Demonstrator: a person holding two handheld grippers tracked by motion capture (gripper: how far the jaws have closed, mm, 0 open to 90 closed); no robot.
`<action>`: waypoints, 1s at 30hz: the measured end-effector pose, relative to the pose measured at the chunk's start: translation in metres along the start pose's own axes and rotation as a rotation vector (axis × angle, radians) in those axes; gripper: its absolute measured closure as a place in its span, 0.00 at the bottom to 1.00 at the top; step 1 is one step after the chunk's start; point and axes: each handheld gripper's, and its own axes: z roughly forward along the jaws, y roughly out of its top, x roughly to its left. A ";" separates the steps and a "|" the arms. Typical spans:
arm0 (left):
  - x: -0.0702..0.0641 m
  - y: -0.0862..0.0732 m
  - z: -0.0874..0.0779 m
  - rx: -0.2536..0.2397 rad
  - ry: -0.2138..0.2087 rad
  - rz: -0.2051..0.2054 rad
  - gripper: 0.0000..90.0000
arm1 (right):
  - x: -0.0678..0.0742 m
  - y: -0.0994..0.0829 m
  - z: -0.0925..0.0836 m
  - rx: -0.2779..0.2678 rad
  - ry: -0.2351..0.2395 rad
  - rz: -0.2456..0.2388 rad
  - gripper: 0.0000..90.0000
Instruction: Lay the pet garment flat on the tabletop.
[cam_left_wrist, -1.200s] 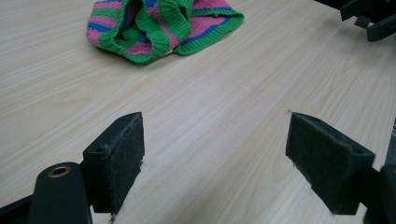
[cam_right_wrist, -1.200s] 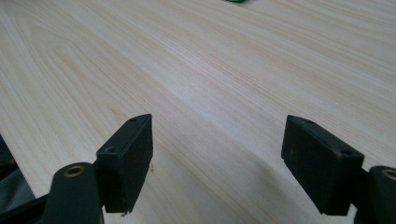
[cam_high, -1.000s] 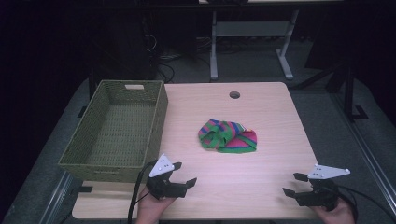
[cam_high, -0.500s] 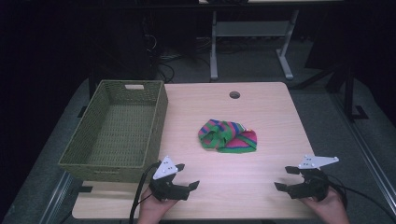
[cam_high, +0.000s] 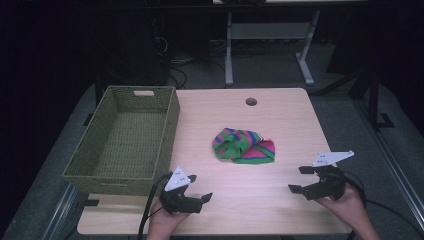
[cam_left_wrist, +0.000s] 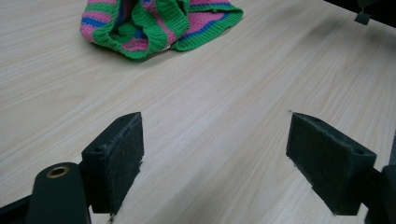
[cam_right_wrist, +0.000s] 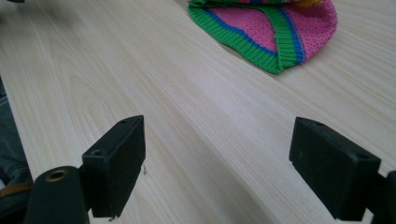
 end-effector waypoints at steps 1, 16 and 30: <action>0.000 0.000 0.000 0.000 0.000 0.000 0.21 | 0.000 0.000 0.000 0.000 0.000 0.000 0.20; 0.001 0.000 -0.004 -0.017 -0.007 -0.009 0.21 | -0.009 0.031 0.011 0.047 0.058 -0.011 0.19; 0.001 0.001 -0.004 -0.028 -0.006 -0.009 0.21 | -0.013 0.072 0.036 0.108 0.097 -0.055 0.20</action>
